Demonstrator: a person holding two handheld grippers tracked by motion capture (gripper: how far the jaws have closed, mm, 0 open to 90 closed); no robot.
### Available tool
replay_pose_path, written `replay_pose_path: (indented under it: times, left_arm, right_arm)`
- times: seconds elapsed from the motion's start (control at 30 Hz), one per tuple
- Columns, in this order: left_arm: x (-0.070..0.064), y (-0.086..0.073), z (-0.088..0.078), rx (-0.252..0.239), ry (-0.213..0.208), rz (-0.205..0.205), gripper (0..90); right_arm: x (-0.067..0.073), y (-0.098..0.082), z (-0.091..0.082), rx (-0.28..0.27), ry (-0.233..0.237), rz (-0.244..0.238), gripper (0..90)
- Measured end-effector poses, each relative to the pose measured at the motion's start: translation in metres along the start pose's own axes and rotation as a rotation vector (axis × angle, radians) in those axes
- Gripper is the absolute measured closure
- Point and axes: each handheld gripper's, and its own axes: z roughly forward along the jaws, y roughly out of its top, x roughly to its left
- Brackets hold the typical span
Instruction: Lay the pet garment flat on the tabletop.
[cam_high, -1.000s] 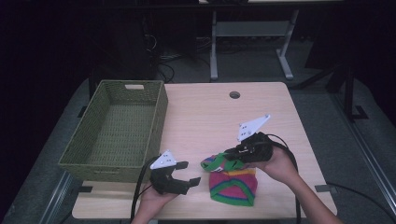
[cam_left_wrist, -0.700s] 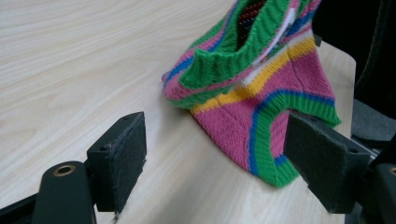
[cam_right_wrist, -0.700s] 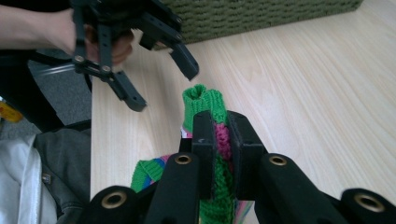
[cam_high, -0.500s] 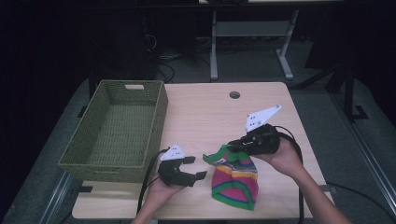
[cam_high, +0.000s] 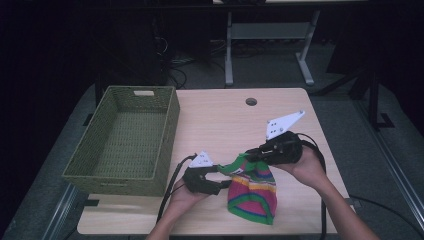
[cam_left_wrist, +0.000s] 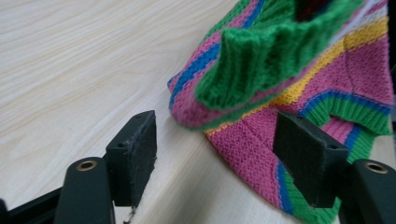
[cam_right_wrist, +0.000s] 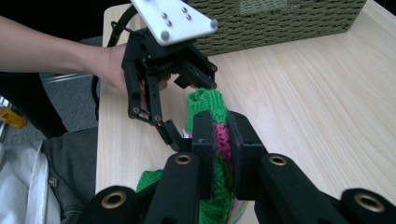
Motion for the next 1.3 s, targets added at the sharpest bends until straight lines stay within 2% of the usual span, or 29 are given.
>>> replay_pose_path:
  times: [0.13,0.2,0.3,0.4,0.47,0.57,0.63,0.73,0.9,1.1,1.27,1.3]
  left_arm:
    - [-0.001,0.004,0.009,0.024,0.01,0.028,34.7]
    - [-0.001,0.006,0.012,0.019,0.012,0.033,38.8]
    - [0.0,0.007,0.014,0.017,0.01,0.044,49.6]
    - [-0.002,0.007,0.012,0.015,0.006,0.067,65.8]
    - [-0.003,0.008,0.01,0.01,0.002,0.075,73.6]
    - [-0.005,0.012,0.005,0.003,0.004,0.096,79.4]
    - [-0.006,0.015,0.002,0.004,0.004,0.111,80.2]
    - [-0.007,0.017,-0.004,-0.009,0.006,0.111,80.9]
    - [-0.008,0.023,-0.012,0.011,0.009,0.145,81.2]
    - [-0.008,0.038,-0.02,0.002,0.036,0.154,81.1]
    - [-0.001,0.044,-0.021,-0.021,0.037,0.099,81.1]
    - [0.0,0.043,-0.02,-0.017,0.036,0.101,81.1]
  right_arm:
    - [0.0,0.0,0.001,0.005,0.002,-0.003,81.9]
    - [-0.001,-0.001,0.001,0.005,0.002,-0.005,81.9]
    - [-0.002,-0.002,-0.001,0.005,-0.001,-0.003,81.9]
    - [-0.003,-0.004,-0.003,0.003,-0.007,0.005,81.9]
    - [-0.004,-0.006,-0.005,0.002,-0.01,0.007,81.9]
    - [-0.007,-0.01,-0.008,0.002,-0.019,0.016,81.9]
    - [-0.008,-0.012,-0.01,0.005,-0.028,0.024,81.9]
    - [-0.01,-0.015,-0.012,0.0,-0.039,0.032,81.9]
    - [-0.016,-0.023,-0.014,0.002,-0.068,0.057,81.8]
    - [-0.021,-0.028,-0.019,-0.017,-0.09,0.089,81.8]
    - [-0.024,-0.035,-0.02,-0.03,-0.112,0.11,81.4]
    - [-0.025,-0.038,-0.019,-0.026,-0.116,0.112,81.3]
